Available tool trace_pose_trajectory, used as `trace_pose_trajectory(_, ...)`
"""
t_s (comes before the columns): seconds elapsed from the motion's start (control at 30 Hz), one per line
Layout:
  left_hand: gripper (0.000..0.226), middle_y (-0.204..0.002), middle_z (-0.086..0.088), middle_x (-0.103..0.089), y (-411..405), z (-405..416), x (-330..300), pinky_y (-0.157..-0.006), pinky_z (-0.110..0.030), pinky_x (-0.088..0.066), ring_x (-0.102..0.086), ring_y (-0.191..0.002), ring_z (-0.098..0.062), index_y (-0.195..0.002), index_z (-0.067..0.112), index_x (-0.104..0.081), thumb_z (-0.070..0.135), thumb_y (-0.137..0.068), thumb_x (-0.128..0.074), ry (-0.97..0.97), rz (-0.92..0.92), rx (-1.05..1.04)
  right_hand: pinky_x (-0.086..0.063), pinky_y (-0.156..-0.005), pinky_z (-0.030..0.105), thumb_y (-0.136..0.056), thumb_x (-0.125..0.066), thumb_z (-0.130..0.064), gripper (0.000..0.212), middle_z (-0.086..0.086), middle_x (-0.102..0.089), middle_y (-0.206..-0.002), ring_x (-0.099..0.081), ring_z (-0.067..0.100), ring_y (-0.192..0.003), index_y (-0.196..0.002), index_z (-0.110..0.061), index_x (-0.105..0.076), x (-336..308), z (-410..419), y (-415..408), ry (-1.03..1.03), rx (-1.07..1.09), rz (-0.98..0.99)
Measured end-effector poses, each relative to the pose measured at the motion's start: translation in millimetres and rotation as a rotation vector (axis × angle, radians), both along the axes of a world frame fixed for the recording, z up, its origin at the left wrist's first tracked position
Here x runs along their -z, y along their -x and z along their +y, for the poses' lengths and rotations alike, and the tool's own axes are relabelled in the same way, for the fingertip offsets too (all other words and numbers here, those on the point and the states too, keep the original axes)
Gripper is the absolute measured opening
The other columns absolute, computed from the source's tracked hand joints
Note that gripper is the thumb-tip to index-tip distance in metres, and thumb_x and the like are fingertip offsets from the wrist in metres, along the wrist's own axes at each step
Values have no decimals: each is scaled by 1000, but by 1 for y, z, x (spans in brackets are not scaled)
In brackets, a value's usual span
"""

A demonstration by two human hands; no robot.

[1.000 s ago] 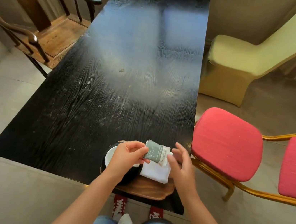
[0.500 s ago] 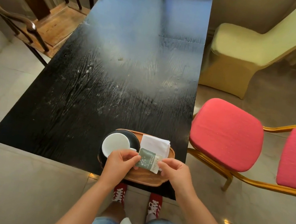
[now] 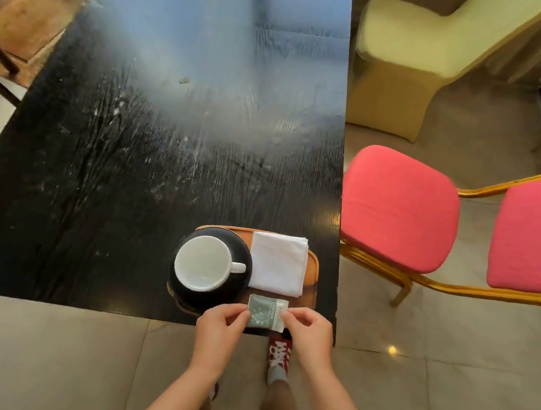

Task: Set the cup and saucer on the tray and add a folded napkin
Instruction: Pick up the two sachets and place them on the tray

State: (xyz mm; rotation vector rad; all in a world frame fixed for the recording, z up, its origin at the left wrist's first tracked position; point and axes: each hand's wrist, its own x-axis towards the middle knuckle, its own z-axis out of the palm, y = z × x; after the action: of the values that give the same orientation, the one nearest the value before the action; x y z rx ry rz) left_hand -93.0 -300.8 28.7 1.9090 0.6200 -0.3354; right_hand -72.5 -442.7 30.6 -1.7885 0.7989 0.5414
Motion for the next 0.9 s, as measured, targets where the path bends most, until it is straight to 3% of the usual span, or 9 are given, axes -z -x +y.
trace_pose_trajectory(0.13, 16, -89, 5, -71, 3, -12, 21, -81, -25, -51, -63, -87, -5, -99, 14, -72, 13, -84, -65, -46, 24, -89, -55, -75, 38, -80, -69, -22, 14, -9, -68, -73, -64, 13, -79, -67, -28, -67, 15, 5, -3, 126, 2, 6)
trace_pose_trajectory(0.27, 16, -89, 2, -69, 0, -25, 30, -76, -19, -46, -59, -81, 0, -98, 12, -72, 9, -85, -64, -80, -1, -168, -56, -71, 38, -82, -66, -27, 15, -15, -64, -71, -62, 10, -76, -69, -32, -62, 20, 9, -3, 262, -32, -17)
trace_pose_trajectory(0.47, 14, -87, 1, -67, 1, -40, 40, -77, -42, -56, -65, -81, -20, -96, 11, -71, 7, -85, -63, -84, -26, -312, -49, -86, 44, -84, -63, -35, 15, -15, -62, -69, -60, 12, -76, -69, -37, -60, 27, 13, -4, 396, -99, -49)
trace_pose_trajectory(0.63, 14, -87, -2, -66, 3, -45, 39, -78, -36, -54, -63, -82, -19, -95, 8, -71, 3, -84, -63, -101, -79, -351, -37, -96, 38, -86, -61, -34, 12, -18, -58, -69, -52, 5, -70, -76, -29, -65, 28, 11, -4, 442, -141, -45)
trace_pose_trajectory(0.9, 18, -92, -4, -67, 3, -43, 39, -79, -27, -51, -62, -83, -16, -101, 8, -71, 5, -85, -63, -125, -93, -328, -42, -93, 40, -86, -61, -36, 11, -16, -60, -73, -54, 5, -72, -78, -29, -65, 27, 10, -4, 437, -163, -50)
